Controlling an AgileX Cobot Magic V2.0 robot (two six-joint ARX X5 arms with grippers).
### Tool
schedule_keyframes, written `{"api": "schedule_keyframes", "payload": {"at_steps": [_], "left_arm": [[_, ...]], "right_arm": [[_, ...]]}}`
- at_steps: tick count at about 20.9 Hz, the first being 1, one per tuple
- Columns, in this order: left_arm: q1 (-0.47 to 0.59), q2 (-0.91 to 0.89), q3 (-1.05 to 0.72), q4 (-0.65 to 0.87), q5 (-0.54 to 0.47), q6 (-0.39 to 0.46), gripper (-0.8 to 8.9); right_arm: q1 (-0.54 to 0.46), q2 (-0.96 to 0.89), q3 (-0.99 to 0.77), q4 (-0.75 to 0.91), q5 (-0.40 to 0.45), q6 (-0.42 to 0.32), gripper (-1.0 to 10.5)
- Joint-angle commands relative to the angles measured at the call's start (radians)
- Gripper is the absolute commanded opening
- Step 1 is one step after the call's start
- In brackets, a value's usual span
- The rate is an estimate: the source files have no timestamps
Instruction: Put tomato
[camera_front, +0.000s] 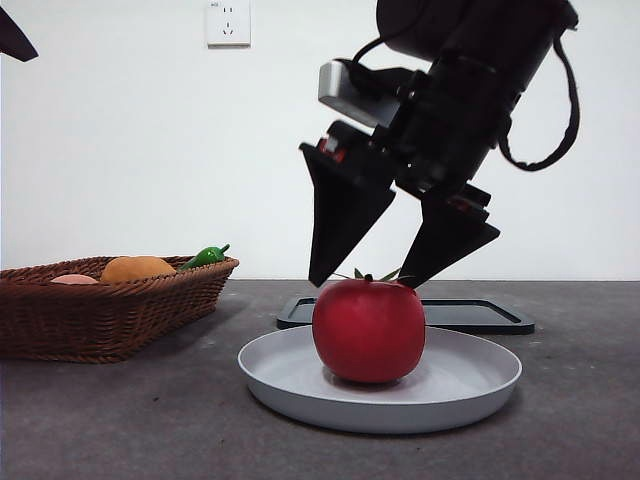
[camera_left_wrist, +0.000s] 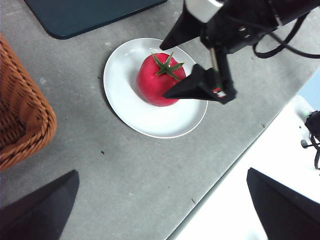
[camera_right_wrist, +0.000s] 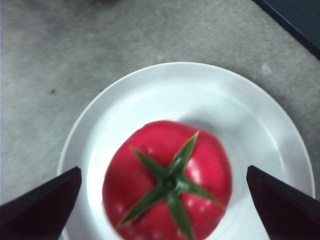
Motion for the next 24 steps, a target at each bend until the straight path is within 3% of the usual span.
{"api": "schedule_keyframes", "payload": {"at_steps": [1, 7, 9, 11, 13, 18, 24], "left_arm": [[-0.004, 0.006, 0.019, 0.01, 0.008, 0.005, 5.59], [-0.004, 0.006, 0.019, 0.01, 0.008, 0.005, 5.59], [-0.004, 0.006, 0.019, 0.01, 0.008, 0.005, 5.59], [-0.004, 0.006, 0.019, 0.01, 0.008, 0.005, 5.59], [-0.004, 0.006, 0.019, 0.01, 0.008, 0.005, 5.59], [-0.004, 0.006, 0.019, 0.01, 0.008, 0.005, 5.59], [-0.004, 0.006, 0.019, 0.009, 0.008, 0.005, 5.59]], "right_arm": [[0.011, 0.044, 0.018, 0.021, 0.013, 0.009, 5.3], [0.016, 0.105, 0.018, 0.022, 0.011, 0.01, 5.2], [0.018, 0.105, 0.018, 0.021, 0.012, 0.01, 4.3], [0.018, 0.105, 0.018, 0.008, 0.012, 0.01, 2.7], [0.018, 0.104, 0.018, -0.008, 0.011, 0.01, 2.0], [0.013, 0.029, 0.043, -0.01, 0.016, 0.009, 2.0], [-0.059, -0.006, 0.193, 0.01, 0.074, 0.005, 2.0]]}}
